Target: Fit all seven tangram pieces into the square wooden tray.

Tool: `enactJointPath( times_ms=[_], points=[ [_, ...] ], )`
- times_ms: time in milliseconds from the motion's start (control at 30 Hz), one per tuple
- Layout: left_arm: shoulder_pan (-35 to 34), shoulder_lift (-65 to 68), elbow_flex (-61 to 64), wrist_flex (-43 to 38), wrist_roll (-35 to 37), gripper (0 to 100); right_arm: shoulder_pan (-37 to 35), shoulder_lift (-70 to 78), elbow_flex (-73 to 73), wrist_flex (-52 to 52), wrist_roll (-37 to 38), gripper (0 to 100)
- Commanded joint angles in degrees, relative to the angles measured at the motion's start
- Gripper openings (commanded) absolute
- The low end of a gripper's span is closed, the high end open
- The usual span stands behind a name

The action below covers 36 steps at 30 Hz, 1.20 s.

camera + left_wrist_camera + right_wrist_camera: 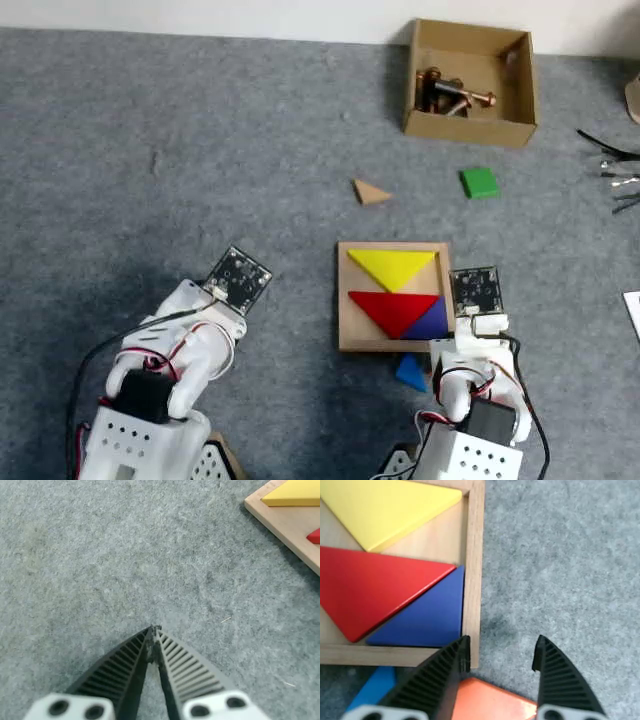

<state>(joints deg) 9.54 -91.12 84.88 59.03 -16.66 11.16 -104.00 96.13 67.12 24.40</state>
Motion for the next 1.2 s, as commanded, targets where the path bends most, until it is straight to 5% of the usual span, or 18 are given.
enactJointPath(
  times_ms=[0, 633, 800, 967, 1167],
  points=[
    [-0.7, -4.1, 1.8, -0.2, 0.4, 1, -0.5, -1.2, 5.8, -1.7, -0.6, 19.8],
    [-5.9, -13.4, 9.6, 3.5, 0.9, 1, -0.5, -0.7, -5.1, 6.3, 1.4, 19.8],
    [-6.0, -13.4, 11.4, 3.9, 10.4, 1, -0.5, 0.0, -11.5, 7.5, 1.4, 19.8],
    [-6.7, -13.4, 12.3, 6.0, 12.5, 2, -0.5, 11.6, -22.0, 9.0, 1.5, 19.8],
    [-10.2, -13.4, 12.3, 7.4, 12.5, 17, -0.6, 32.5, -36.4, 8.8, 1.1, 19.8]
  ],
)
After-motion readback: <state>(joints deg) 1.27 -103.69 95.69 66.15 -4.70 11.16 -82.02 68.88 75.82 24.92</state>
